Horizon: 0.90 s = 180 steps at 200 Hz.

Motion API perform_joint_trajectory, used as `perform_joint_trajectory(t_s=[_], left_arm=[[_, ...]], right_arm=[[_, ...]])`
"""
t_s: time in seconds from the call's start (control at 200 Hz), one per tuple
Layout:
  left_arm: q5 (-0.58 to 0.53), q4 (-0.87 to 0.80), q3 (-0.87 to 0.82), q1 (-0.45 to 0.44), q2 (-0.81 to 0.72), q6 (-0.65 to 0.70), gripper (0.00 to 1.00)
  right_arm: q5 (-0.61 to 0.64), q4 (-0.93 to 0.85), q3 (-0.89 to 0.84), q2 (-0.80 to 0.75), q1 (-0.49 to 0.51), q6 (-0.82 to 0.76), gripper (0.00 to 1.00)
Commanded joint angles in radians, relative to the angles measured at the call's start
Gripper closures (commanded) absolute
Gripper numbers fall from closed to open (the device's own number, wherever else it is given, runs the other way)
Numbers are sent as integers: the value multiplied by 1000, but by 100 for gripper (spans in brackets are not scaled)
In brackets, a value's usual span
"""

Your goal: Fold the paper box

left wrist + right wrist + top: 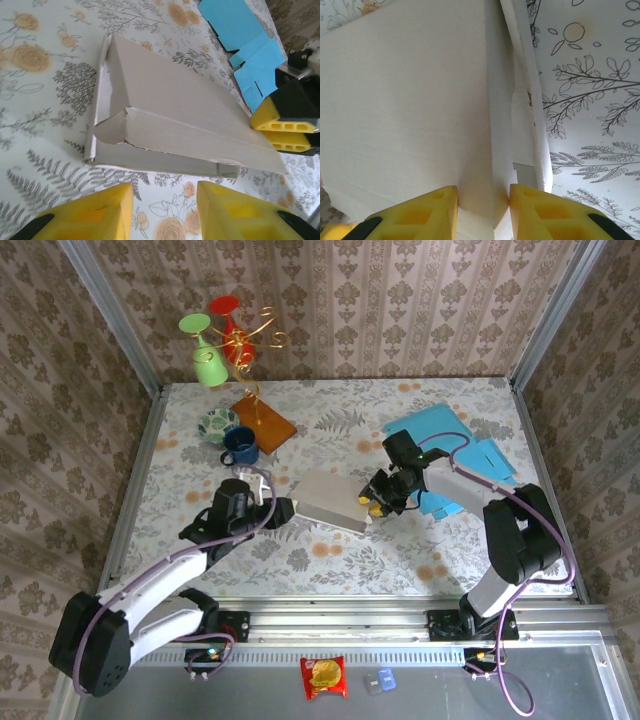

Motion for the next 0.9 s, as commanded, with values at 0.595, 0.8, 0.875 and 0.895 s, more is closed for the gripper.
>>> perform_joint_trajectory(t_s=[0.595,0.8,0.875,0.895], left_arm=[[160,-417,612,136,606,240,49],[174,-410,624,107,716,280,49],[153,-411,612,73,729,287,49],[145,-413,610,70,730,286,49]], right_arm=[[99,-170,88,62,7,-242,54],[94,-155,86,81,5,-267,46],[90,-149,83,94,4,-275,45],[90,-145,82,96,2,-276,45]])
